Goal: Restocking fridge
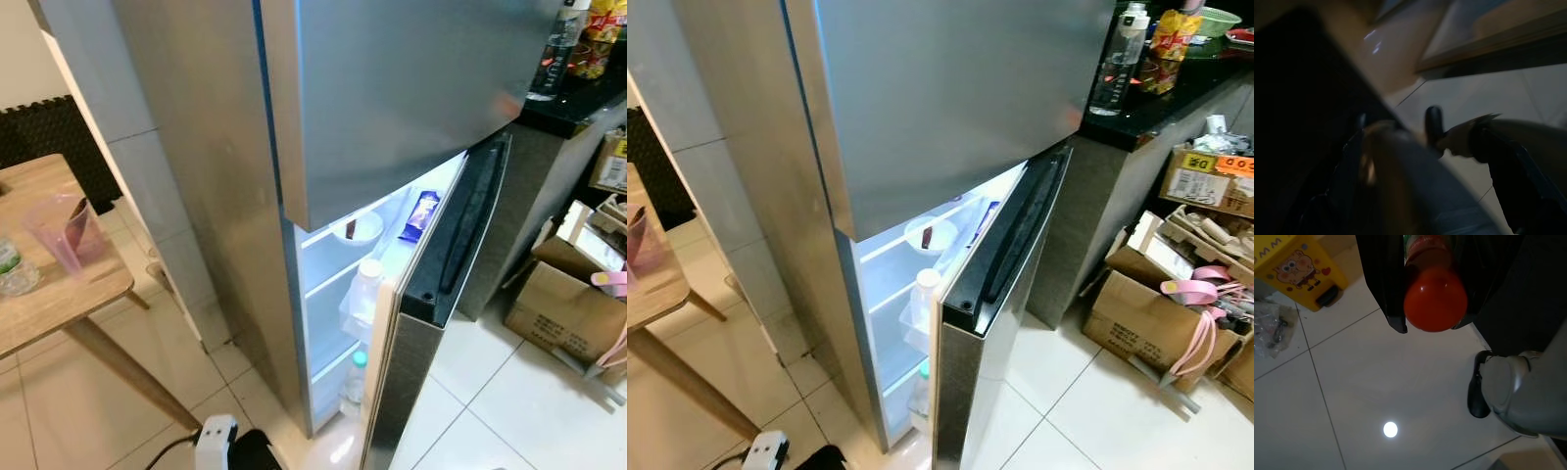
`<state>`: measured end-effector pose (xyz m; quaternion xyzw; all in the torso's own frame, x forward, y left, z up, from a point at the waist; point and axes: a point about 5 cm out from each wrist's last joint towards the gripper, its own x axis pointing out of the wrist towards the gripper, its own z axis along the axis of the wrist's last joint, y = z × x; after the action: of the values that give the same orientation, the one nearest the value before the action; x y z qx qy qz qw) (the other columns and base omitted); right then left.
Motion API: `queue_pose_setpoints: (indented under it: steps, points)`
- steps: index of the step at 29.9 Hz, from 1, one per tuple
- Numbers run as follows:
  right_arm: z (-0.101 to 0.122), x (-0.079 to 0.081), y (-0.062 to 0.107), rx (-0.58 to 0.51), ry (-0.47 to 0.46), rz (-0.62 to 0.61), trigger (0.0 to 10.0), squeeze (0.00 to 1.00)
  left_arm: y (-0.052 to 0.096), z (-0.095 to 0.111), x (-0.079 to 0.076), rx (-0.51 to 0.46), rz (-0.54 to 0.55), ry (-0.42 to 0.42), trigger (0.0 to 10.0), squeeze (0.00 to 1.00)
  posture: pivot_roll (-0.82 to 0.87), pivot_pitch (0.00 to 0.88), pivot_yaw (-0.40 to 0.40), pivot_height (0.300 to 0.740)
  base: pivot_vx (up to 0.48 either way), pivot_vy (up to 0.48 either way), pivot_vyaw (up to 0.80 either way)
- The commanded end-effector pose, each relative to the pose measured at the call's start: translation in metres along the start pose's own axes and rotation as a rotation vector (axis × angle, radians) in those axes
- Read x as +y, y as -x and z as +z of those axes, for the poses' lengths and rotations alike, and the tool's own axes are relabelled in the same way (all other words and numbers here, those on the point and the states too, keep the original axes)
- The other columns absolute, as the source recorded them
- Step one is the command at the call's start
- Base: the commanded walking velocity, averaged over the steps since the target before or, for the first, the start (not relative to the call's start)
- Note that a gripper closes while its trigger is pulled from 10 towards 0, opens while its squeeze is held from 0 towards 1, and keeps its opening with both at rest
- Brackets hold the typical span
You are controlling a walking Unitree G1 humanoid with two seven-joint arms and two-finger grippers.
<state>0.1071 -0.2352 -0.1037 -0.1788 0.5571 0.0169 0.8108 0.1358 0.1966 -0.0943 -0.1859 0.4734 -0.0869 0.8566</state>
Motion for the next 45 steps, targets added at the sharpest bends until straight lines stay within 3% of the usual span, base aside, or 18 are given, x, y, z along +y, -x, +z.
queue_pose_setpoints:
  steps: [1, 4, 9, 18, 29, 45]
  points:
    - [0.000, -0.001, 0.000, 0.007, 0.006, -0.005, 10.0, 0.00, 0.001, -0.008, 0.001, 0.022, 0.046, 0.028, 10.0, 0.00, -0.07, 0.000, -0.017, 0.740, 0.000, 0.000, 0.00]
    - [-0.001, -0.002, 0.000, 0.011, 0.012, -0.008, 10.0, 0.00, 0.001, -0.016, 0.003, 0.044, 0.109, 0.019, 10.0, 0.00, -0.07, 0.000, -0.017, 0.740, 0.000, 0.000, 0.00]
    - [-0.001, -0.003, 0.000, 0.016, 0.020, -0.012, 10.0, 0.00, -0.002, -0.008, 0.002, 0.024, 0.159, 0.013, 10.0, 0.00, -0.06, 0.000, -0.022, 0.740, 0.000, 0.000, 0.00]
    - [-0.002, -0.005, 0.000, 0.021, 0.023, -0.015, 10.0, 0.00, -0.004, 0.002, 0.002, 0.004, 0.169, -0.012, 10.0, 0.00, -0.06, 0.000, -0.022, 0.740, -0.181, 0.000, 0.00]
    - [-0.004, -0.003, 0.000, 0.027, 0.029, -0.011, 10.0, 0.00, 0.000, -0.008, 0.006, 0.033, 0.189, -0.018, 10.0, 0.00, -0.05, 0.000, -0.023, 0.740, -0.302, 0.000, 0.00]
    - [-0.008, -0.007, 0.001, 0.038, 0.031, -0.020, 10.0, 0.00, -0.003, -0.007, 0.002, 0.030, 0.182, -0.025, 10.0, 0.00, -0.06, 0.000, -0.024, 0.740, -0.319, 0.000, 0.00]
